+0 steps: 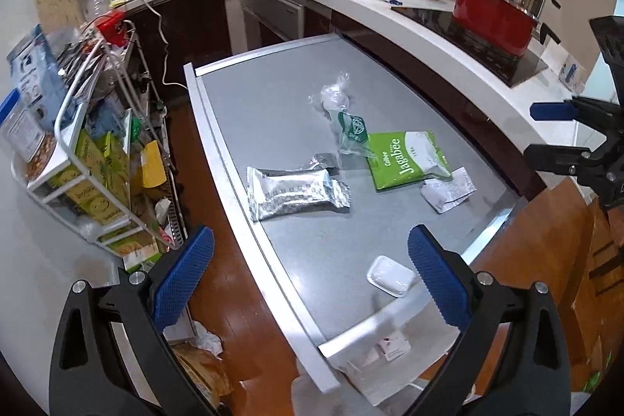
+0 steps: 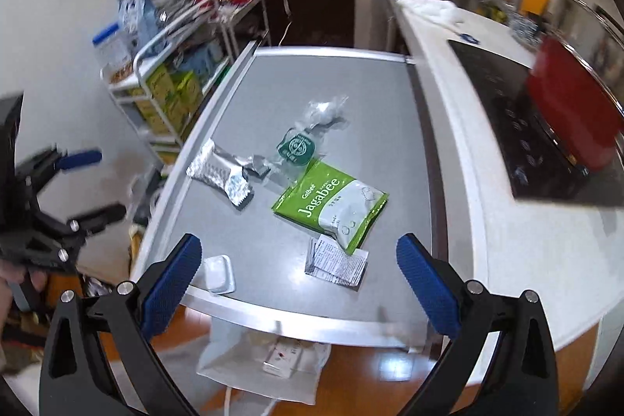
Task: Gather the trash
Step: 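Lower the left tool onto the silver snack wrapper while the right tool reaches the green Jagabee bag, then close the left tool on the silver wrapper while the right tool grasps and lifts the Jagabee bag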
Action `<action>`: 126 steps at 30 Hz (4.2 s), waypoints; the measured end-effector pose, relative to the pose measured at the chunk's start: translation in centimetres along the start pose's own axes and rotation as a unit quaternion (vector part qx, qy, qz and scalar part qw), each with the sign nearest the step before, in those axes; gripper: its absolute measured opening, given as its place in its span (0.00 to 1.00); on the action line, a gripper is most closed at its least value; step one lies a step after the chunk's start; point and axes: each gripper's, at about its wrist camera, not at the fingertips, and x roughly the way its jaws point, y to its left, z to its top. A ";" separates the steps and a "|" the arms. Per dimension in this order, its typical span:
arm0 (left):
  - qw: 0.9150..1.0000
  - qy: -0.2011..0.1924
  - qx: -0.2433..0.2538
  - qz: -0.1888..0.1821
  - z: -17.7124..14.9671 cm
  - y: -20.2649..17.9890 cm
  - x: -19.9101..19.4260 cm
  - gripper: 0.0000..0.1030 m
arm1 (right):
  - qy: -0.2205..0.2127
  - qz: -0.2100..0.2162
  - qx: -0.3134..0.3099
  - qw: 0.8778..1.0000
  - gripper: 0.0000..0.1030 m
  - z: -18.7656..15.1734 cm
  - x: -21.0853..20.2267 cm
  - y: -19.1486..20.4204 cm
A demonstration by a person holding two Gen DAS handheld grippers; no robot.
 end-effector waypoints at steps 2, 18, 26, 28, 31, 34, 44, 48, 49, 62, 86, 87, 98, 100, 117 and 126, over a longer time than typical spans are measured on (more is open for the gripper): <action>1.000 0.007 0.012 -0.008 0.5 0.5 0.8 0.97 | 0.016 0.003 -0.018 1.000 0.96 0.5 1.1 0.0; 0.969 0.129 0.197 -0.077 4.0 1.9 10.3 0.97 | 0.156 0.020 -0.103 0.982 0.96 3.4 11.3 -1.4; 0.942 0.184 0.251 -0.125 5.0 2.3 14.9 0.97 | 0.219 0.017 -0.153 0.963 0.96 4.1 16.1 -1.5; 0.936 0.194 0.263 -0.132 5.2 2.4 15.8 0.97 | 0.236 0.021 -0.162 0.958 0.96 4.1 17.0 -1.7; 0.925 0.213 0.279 -0.145 5.2 2.3 16.8 0.97 | 0.254 0.024 -0.172 0.952 0.96 4.2 18.1 -1.9; 0.912 0.232 0.300 -0.156 4.9 2.1 18.0 0.97 | 0.261 0.023 -0.183 0.947 0.96 4.6 18.8 -1.9; 0.904 0.242 0.316 -0.158 5.6 2.6 19.8 0.97 | 0.284 0.031 -0.198 0.938 0.96 5.7 19.9 -2.0; 0.906 0.242 0.306 -0.165 6.5 2.8 20.4 0.97 | 0.292 0.035 -0.195 0.935 0.96 6.0 20.1 -1.9; 0.908 0.235 0.306 -0.164 6.7 2.8 20.4 0.97 | 0.292 0.035 -0.197 0.935 0.96 6.0 20.0 -1.9; 0.909 0.231 0.301 -0.170 8.8 1.6 22.6 0.98 | 0.309 0.044 -0.216 0.925 0.96 4.9 21.5 0.0; 0.915 0.197 0.326 -0.135 7.5 1.3 21.3 0.87 | 0.298 0.036 -0.234 0.925 0.83 3.9 22.0 1.7; 0.915 0.195 0.325 -0.135 7.4 1.2 21.0 0.84 | 0.296 0.038 -0.231 0.926 0.82 3.8 21.8 1.9; 0.929 0.202 0.267 -0.155 6.8 1.3 19.6 0.65 | 0.291 0.050 -0.205 0.933 0.79 3.3 21.0 4.0; 0.931 0.195 0.269 -0.153 6.2 1.3 19.3 0.65 | 0.287 0.053 -0.205 0.934 0.79 3.5 21.1 3.5; 0.952 0.166 0.131 -0.220 6.0 4.7 15.2 0.49 | 0.230 0.131 -0.046 0.963 0.76 5.2 15.4 -2.8; 0.957 0.144 0.084 -0.239 5.4 5.2 13.8 0.44 | 0.197 0.145 0.005 0.970 0.76 4.8 14.3 -3.4</action>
